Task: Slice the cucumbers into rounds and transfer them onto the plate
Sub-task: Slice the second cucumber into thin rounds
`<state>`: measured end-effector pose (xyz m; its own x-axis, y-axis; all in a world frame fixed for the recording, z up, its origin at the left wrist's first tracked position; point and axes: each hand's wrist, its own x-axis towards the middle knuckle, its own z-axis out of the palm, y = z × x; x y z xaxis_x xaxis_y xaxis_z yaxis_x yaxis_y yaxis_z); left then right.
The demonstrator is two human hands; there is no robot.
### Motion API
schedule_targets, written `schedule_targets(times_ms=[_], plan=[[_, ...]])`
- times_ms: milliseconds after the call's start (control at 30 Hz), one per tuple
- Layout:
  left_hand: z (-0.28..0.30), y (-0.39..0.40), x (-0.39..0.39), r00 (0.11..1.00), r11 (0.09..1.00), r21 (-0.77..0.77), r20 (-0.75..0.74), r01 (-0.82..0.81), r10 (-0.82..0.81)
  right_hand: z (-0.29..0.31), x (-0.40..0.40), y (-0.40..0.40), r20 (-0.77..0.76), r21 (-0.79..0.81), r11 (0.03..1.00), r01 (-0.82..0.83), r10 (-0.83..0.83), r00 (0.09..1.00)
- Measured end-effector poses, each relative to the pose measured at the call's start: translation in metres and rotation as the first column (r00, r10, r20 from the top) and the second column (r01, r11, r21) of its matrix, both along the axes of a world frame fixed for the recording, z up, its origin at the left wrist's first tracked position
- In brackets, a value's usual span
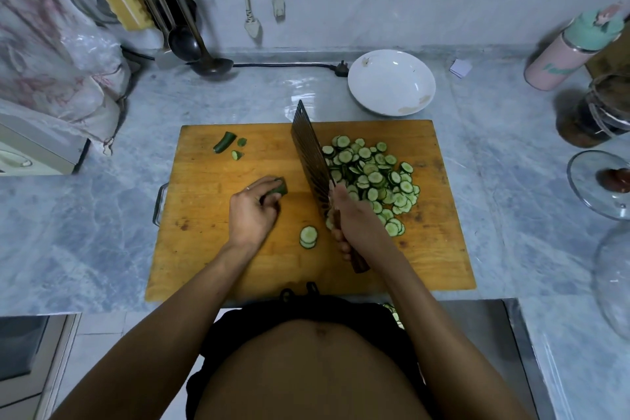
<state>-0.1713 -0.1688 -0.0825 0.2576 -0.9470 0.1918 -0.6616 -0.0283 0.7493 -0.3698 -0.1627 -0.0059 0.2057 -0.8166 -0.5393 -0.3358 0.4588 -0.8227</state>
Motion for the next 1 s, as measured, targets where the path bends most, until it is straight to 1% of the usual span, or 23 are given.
schedule_targets(times_ms=[100,267,433,533,633,767,900,1000], plan=[[-0.001,0.014,0.006,0.996,0.996,0.007,-0.002,-0.085,0.085,0.004,0.0,0.011,0.024,0.019,0.999,-0.048,0.047,0.999],[-0.006,0.033,0.007,0.979,0.979,0.022,-0.027,-0.203,0.204,-0.001,0.012,0.031,0.084,0.071,0.995,-0.065,0.059,0.995],[-0.006,0.042,0.002,0.963,0.965,0.022,-0.061,-0.26,0.261,-0.011,0.012,0.045,0.114,0.141,0.988,-0.062,0.046,0.992],[-0.006,0.048,-0.003,0.968,0.97,0.011,-0.058,-0.244,0.244,-0.018,0.006,0.047,0.102,0.113,0.991,-0.064,0.052,0.993],[-0.005,0.053,-0.006,0.975,0.977,0.017,-0.057,-0.214,0.214,-0.019,-0.003,0.044,0.073,0.123,0.991,-0.043,0.034,0.997],[-0.005,0.057,-0.007,0.985,0.986,0.025,-0.043,-0.165,0.166,-0.015,-0.018,0.028,-0.028,0.077,0.996,-0.047,0.049,0.998],[-0.006,0.057,-0.013,0.996,0.996,0.022,-0.023,-0.089,0.089,-0.011,-0.031,0.013,-0.064,0.058,0.998,-0.003,0.007,0.998],[-0.004,0.05,-0.016,1.0,0.999,0.02,-0.004,-0.025,0.025,-0.008,-0.028,0.01,-0.094,0.033,0.998,-0.06,0.063,0.994]])
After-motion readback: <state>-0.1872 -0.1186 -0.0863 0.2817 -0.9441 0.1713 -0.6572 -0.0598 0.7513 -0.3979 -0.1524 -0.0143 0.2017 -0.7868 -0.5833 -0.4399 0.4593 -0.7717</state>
